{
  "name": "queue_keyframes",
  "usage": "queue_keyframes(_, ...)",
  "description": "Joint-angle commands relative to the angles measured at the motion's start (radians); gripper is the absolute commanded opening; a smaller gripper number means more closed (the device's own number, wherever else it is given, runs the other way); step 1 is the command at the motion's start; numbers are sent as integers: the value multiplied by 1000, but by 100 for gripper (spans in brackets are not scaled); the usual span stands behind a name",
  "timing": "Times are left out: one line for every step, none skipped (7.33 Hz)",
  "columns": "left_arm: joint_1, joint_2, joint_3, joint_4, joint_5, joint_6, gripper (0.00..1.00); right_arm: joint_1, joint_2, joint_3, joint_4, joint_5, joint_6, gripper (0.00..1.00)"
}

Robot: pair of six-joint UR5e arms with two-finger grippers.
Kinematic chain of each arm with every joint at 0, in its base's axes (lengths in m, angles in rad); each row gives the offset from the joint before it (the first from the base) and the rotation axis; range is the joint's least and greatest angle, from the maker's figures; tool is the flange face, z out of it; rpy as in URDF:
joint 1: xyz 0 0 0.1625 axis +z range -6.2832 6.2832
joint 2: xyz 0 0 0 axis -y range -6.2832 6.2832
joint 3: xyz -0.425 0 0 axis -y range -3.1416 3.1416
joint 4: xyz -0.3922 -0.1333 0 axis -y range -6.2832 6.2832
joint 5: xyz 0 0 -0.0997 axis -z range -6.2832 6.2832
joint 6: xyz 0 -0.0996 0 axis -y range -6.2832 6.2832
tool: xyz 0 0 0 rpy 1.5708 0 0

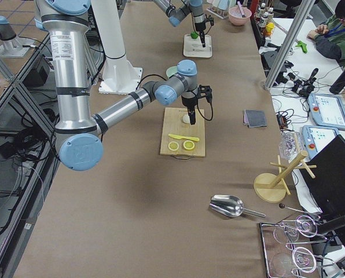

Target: Put spoon and bun in bowl

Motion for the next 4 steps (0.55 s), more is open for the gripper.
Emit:
queue_keyframes(161,-72,-61,1,175,-240,0,-3,0,0,0,-2,0,100)
queue_keyframes(226,-118,-61,3,241,-317,0,-3,0,-1,0,-2,0,100)
queue_keyframes(283,-149,-62,3,299,-376,0,-3,0,-1,0,-2,2,100)
queue_keyframes(324,-160,-64,3,335,-385,0,-6,2,0,2,-2,26,100)
